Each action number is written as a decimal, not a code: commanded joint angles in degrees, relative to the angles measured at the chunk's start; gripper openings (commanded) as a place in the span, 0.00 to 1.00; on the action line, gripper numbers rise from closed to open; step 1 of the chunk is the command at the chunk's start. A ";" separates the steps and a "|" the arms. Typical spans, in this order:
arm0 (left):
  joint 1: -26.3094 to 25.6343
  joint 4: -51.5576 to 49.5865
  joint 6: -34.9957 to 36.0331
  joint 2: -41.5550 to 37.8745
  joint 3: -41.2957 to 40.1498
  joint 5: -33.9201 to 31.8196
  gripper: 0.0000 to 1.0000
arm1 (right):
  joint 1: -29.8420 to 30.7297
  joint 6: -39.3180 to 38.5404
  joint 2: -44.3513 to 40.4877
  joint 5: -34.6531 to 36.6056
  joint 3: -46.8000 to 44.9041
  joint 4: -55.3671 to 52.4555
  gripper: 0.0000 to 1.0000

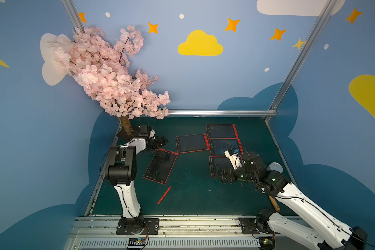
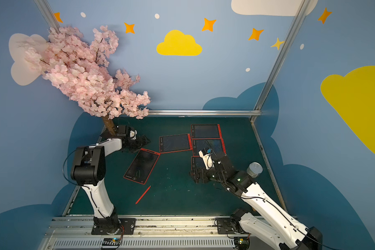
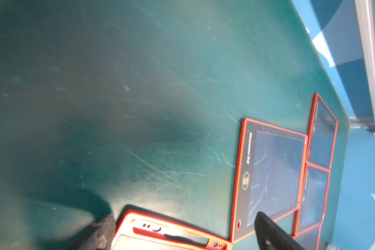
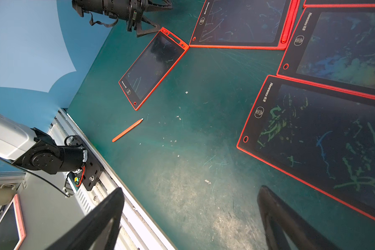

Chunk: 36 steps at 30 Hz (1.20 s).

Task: Place the stylus back onto the writing tablet
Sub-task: Adjust the writing tablet at the center of the board.

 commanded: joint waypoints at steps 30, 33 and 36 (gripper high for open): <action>-18.33 -8.32 4.06 5.49 1.21 12.18 0.99 | 0.81 0.92 -0.11 1.18 1.41 -0.85 0.95; -19.63 -10.76 4.08 4.89 1.18 9.67 0.99 | 0.88 0.93 -0.03 1.30 1.42 -0.85 0.95; -20.94 -12.11 5.22 3.27 0.85 5.78 0.99 | 0.92 0.93 0.06 1.30 1.55 -0.94 0.95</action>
